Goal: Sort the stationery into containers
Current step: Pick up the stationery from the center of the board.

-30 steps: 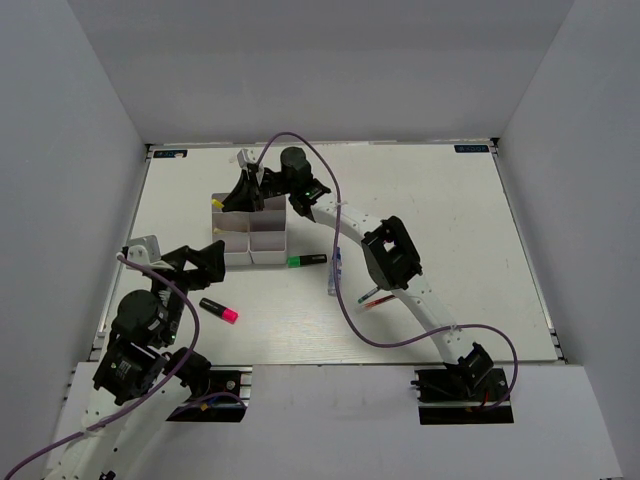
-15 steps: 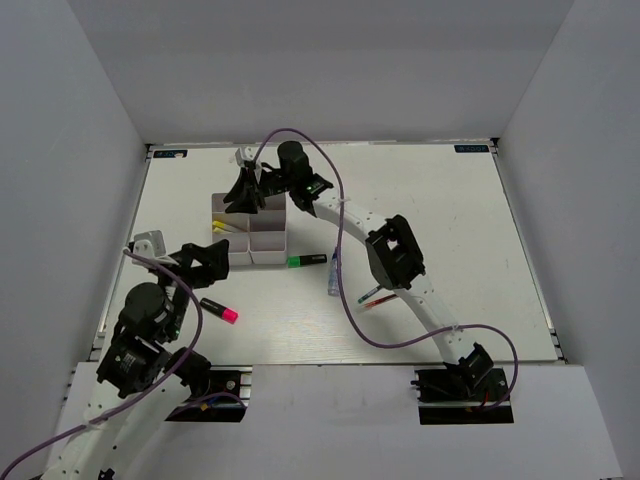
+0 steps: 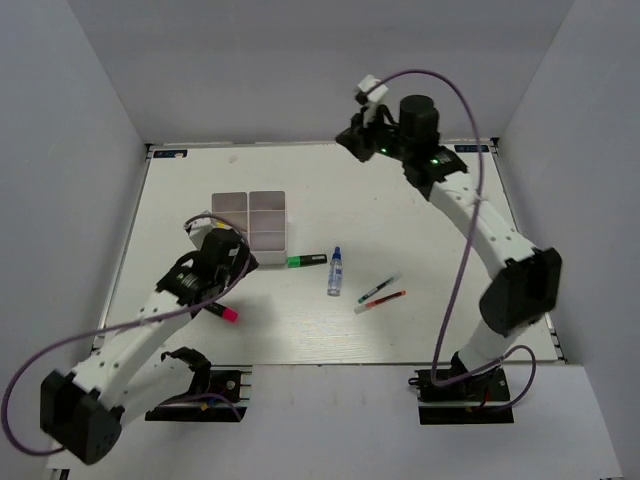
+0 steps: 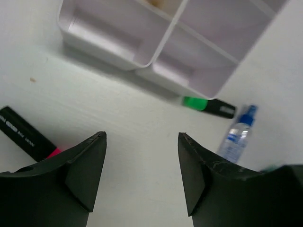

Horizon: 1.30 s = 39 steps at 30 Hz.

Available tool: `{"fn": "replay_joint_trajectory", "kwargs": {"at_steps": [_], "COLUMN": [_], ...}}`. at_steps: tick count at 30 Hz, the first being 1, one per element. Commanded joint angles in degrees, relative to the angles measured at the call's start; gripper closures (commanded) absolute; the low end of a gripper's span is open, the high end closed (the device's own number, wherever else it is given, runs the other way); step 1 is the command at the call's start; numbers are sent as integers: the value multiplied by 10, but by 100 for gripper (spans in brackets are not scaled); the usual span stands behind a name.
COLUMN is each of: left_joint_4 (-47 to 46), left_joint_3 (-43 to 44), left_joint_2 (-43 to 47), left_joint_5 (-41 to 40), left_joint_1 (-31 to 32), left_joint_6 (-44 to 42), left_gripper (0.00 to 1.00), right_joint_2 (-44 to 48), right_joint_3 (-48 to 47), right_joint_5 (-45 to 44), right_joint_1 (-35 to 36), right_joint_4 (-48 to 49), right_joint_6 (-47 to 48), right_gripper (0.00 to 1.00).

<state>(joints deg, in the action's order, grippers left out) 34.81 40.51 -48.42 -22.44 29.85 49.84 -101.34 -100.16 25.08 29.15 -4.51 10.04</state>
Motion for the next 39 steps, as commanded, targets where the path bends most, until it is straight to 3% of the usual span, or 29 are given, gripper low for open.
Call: {"fn": "replay_joint_trajectory", "kwargs": {"at_steps": [1,4,6,13,20,26,39], "left_joint_4": [83,90,84,112,183,202,160], "left_joint_3": [26,26,21,-3,-3,-21,-55], "left_joint_2": [-80,-125,-131,-149,-143,-151,-228], "left_joint_5": [-13,-43,-57,-84,-111,-111,-105], "left_joint_1": [5,5,5,-1,-8,-8,-13], "left_joint_6": [99,129,145,198,243,274,298], "left_gripper": [29,29,32,38,38,28,24], "right_joint_2": [91,172,225,279,285,279,285], "right_joint_3": [129,232,303,406,443,464,487], "right_joint_5": [-26,1,31,87,139,182,233], "right_joint_1": [-29,-53,-65,-110,-146,-166,-199], "right_joint_4": [-27,-20,-9,2,17,27,23], "right_joint_6": [-33,-46,-52,-50,-48,-47,-33], "right_gripper": [91,91,80,66,64,60,55]}}
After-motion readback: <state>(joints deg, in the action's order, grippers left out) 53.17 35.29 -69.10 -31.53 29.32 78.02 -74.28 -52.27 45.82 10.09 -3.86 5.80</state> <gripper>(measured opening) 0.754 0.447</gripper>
